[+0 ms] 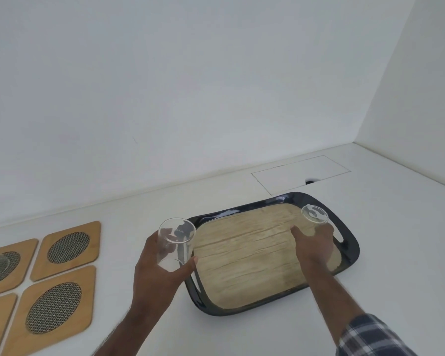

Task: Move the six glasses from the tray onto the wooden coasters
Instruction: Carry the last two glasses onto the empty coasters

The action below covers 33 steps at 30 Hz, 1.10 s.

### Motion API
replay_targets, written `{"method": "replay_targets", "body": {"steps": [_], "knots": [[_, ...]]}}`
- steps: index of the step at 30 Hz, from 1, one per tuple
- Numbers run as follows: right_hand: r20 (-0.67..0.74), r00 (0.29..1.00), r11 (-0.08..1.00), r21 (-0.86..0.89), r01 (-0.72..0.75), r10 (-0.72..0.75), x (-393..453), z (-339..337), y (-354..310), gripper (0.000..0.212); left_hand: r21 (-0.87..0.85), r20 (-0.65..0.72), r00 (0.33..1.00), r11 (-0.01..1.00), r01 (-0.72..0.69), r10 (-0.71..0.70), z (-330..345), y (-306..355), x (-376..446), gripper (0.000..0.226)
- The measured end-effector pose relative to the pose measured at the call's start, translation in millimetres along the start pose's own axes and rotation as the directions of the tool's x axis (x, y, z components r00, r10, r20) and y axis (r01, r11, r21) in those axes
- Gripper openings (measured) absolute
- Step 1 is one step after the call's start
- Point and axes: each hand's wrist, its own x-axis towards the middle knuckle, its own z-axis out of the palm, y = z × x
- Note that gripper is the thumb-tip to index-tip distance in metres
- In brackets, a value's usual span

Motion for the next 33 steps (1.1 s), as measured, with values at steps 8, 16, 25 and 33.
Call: {"method": "replay_targets", "body": {"steps": [8,16,25,33], "knots": [[0.11,0.974,0.979,0.071,0.193,-0.2,-64,17,-26,0.063,0.011,-0.125,0.991,0.999,0.04,-0.038,-23,-10,-4,0.074],[0.35,0.862,0.929,0.19,0.318,-0.367,-142,57,-65,0.059,0.088,-0.367,0.928,0.99,0.108,-0.068,-87,-35,0,0.078],[0.521,0.736,0.9,0.296,0.319,-0.432,-202,114,-94,0.056,0.024,-0.49,0.853,0.976,0.218,-0.179,-160,-71,-6,0.072],[0.654,0.623,0.903,0.294,0.314,-0.43,-254,163,-110,0.062,-0.034,-0.486,0.84,0.966,0.257,-0.24,-186,-99,-4,0.068]]}}
